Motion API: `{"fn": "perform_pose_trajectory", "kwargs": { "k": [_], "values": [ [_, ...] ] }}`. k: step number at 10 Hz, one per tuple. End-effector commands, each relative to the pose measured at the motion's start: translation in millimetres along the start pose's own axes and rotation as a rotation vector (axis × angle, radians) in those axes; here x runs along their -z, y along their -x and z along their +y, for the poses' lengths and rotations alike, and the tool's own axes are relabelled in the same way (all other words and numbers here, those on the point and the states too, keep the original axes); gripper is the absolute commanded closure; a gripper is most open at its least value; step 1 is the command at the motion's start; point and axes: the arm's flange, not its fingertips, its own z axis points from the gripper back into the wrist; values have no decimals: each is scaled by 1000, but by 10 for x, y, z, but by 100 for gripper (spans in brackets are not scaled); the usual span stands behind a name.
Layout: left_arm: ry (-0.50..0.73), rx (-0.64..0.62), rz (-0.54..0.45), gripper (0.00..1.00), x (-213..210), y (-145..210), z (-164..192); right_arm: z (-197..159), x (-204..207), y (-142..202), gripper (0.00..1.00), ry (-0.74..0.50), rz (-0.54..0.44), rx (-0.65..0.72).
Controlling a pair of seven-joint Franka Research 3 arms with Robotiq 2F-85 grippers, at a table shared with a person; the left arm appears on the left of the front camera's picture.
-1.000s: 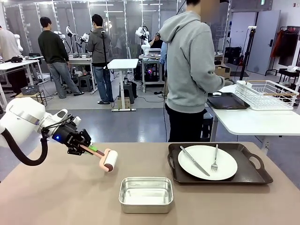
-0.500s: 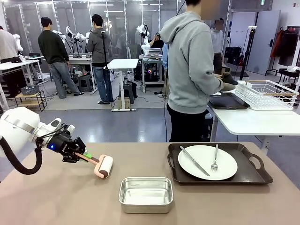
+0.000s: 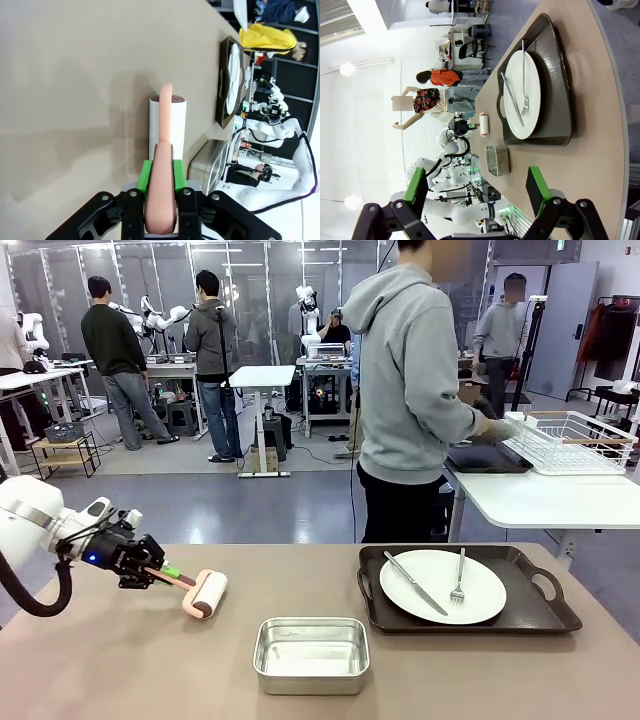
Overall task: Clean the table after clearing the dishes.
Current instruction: When the left (or right) Handle tray is removed, use the left hand (or right hand) to clean the left (or right) side of the table with the Lint Roller.
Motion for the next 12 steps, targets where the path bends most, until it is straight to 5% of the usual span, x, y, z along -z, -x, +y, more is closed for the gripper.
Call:
{"fn": "perform_pose_trajectory", "kwargs": {
  "k": [1,6,12],
  "values": [
    [-80,-1,-33,79,-251,-100,288,40,0,15,0,-4,-2,3],
    [-347,-72,-99,79,-919,-12,561,40,0,15,0,-4,-2,3],
    [-627,-53,-178,79,-1417,55,215,40,0,15,0,-4,-2,3]
  ]
}}
